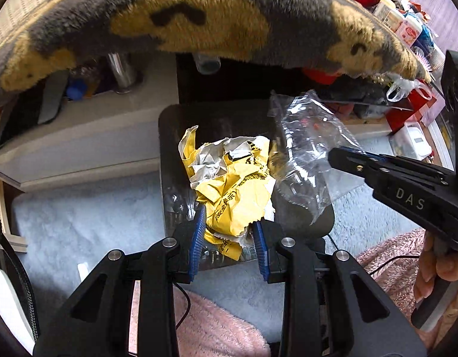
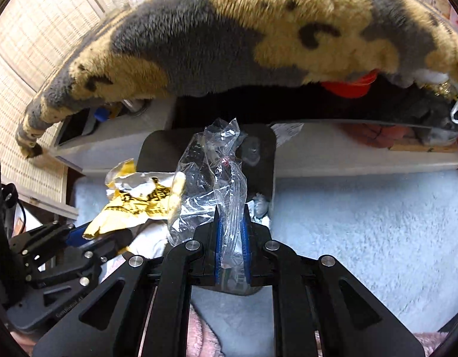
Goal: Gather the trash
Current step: 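Carry wrapper and plastic bag down to the black bin and open both grippers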
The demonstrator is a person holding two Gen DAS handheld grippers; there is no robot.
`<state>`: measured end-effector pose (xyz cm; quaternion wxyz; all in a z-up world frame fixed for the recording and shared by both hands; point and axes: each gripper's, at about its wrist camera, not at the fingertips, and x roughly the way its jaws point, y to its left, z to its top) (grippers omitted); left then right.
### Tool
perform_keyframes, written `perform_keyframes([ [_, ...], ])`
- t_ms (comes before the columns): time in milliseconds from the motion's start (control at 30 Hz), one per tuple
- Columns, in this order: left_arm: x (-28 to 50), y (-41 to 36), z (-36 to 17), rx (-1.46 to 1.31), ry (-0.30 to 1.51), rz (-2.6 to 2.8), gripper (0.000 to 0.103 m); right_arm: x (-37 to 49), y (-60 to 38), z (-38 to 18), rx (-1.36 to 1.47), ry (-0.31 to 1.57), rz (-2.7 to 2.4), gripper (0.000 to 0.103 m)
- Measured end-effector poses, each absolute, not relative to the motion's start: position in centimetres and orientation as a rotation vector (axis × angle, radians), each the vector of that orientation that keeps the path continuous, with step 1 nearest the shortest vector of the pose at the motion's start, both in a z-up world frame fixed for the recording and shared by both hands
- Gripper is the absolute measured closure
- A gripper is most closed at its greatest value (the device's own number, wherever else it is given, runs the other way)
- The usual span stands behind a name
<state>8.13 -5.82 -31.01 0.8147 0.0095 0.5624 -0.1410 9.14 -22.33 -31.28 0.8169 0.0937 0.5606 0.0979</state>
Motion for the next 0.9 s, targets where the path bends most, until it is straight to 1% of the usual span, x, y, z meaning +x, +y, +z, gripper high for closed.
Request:
perform_keyframes([
  [100, 8.7, -5.5, -31.7, 0.008, 1.217, -0.303, 0.069, 9.6, -22.1, -31.8, 0.200, 1.212, 0.206, 0.088],
  [167, 8.8, -5.2, -31.9, -0.003, 1.222, -0.306, 0.068, 9.9, -22.2, -32.0, 0.203, 1.218, 0.200, 0.085],
  [200, 9.0, -5.1, -32.0, -0.008, 1.227, -0.305, 0.063, 10.1, -22.1, -32.2, 0.207, 1.222, 0.199, 0.078],
  [233, 9.1, -5.0, -32.0, -0.013, 1.230, -0.305, 0.058, 10.3, -22.1, -32.2, 0.212, 1.223, 0.195, 0.060],
  [300, 9.3, -4.8, -32.0, -0.016, 1.230, -0.298, 0.056, 10.4, -22.3, -32.1, 0.233, 1.211, 0.189, 0.040],
  [367, 9.3, -4.6, -31.7, -0.018, 1.227, -0.292, 0.053, 10.4, -22.4, -31.7, 0.236, 1.200, 0.185, 0.039],
  [400, 9.3, -4.4, -31.5, -0.018, 1.224, -0.287, 0.047, 10.4, -22.4, -31.5, 0.232, 1.196, 0.183, 0.037],
  [433, 9.2, -4.4, -31.3, -0.018, 1.219, -0.283, 0.041, 10.4, -22.4, -31.3, 0.229, 1.192, 0.178, 0.032],
  [467, 9.1, -4.2, -30.9, -0.018, 1.211, -0.280, 0.038, 10.4, -22.5, -31.1, 0.227, 1.185, 0.171, 0.029],
  [533, 8.9, -4.2, -30.4, -0.017, 1.200, -0.277, 0.026, 10.3, -22.7, -30.5, 0.219, 1.166, 0.155, 0.016],
  [567, 8.7, -4.1, -29.9, -0.015, 1.189, -0.273, 0.023, 10.2, -22.8, -30.2, 0.213, 1.158, 0.147, 0.013],
  [600, 8.6, -4.1, -29.5, -0.011, 1.181, -0.268, 0.016, 10.1, -22.9, -29.7, 0.206, 1.148, 0.138, 0.008],
  [633, 8.4, -4.0, -29.3, -0.008, 1.176, -0.265, 0.012, 9.9, -23.0, -29.4, 0.200, 1.141, 0.133, 0.006],
  [733, 8.0, -3.7, -28.1, -0.010, 1.161, -0.262, 0.008, 9.5, -23.3, -27.9, 0.193, 1.107, 0.131, 0.005],
  [900, 7.4, -3.2, -25.2, -0.011, 1.110, -0.254, 0.008, 9.3, -24.7, -24.3, 0.207, 1.026, 0.111, 0.004],
])
